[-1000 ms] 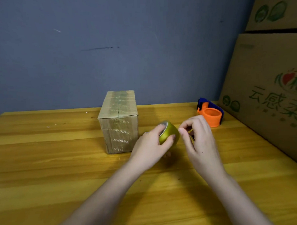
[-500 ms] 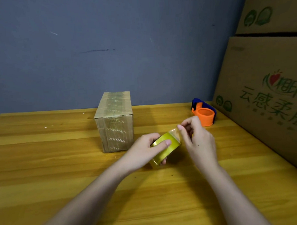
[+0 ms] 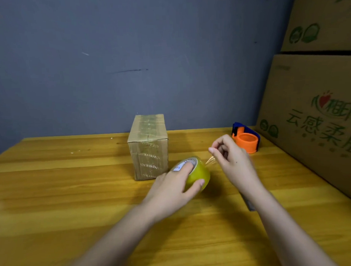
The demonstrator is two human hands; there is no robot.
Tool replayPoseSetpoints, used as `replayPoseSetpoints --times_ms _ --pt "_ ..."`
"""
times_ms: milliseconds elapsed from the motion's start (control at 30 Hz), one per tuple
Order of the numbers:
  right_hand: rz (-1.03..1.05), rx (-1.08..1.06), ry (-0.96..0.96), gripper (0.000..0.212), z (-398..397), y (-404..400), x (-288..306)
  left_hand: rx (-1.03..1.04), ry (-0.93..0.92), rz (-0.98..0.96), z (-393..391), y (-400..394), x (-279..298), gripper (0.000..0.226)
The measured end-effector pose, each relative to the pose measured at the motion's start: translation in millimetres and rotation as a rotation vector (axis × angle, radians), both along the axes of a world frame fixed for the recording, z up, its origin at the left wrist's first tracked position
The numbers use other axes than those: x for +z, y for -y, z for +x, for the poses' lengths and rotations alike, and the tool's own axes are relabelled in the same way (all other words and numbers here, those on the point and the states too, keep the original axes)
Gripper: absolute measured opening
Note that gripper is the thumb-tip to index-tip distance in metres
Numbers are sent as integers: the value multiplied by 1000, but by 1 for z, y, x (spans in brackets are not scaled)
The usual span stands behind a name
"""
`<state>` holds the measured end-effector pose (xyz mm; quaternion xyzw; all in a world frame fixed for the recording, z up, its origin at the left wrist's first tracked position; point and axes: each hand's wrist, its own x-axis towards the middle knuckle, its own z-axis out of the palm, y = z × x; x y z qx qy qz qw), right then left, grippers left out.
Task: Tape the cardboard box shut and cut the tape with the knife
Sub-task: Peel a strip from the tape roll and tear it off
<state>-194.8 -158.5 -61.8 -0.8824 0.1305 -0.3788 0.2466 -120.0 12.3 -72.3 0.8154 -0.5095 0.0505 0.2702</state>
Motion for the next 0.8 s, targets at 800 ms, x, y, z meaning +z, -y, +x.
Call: replayPoseSetpoints --times_ms 800 --pt "-613 -20 -126 15 -10 -27 85 59 -900 -389 -2 30 -2 22"
